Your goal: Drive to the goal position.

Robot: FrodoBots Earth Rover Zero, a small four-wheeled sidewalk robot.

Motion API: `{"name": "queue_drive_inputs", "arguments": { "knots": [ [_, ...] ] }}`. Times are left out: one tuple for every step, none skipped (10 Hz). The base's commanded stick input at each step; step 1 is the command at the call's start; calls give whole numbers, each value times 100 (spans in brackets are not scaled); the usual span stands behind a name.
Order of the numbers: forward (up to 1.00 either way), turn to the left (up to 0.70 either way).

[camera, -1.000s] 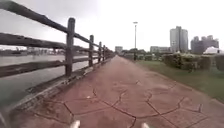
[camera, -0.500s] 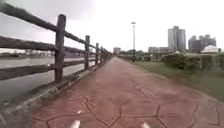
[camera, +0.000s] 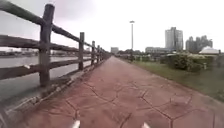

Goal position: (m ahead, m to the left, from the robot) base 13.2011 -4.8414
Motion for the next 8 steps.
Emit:
{"name": "queue_drive_inputs", "arguments": {
  "knots": [
    [70,0],
    [70,0],
    [70,0],
    [70,0],
    [70,0],
    [70,0],
    [70,0],
    [70,0]
  ]
}}
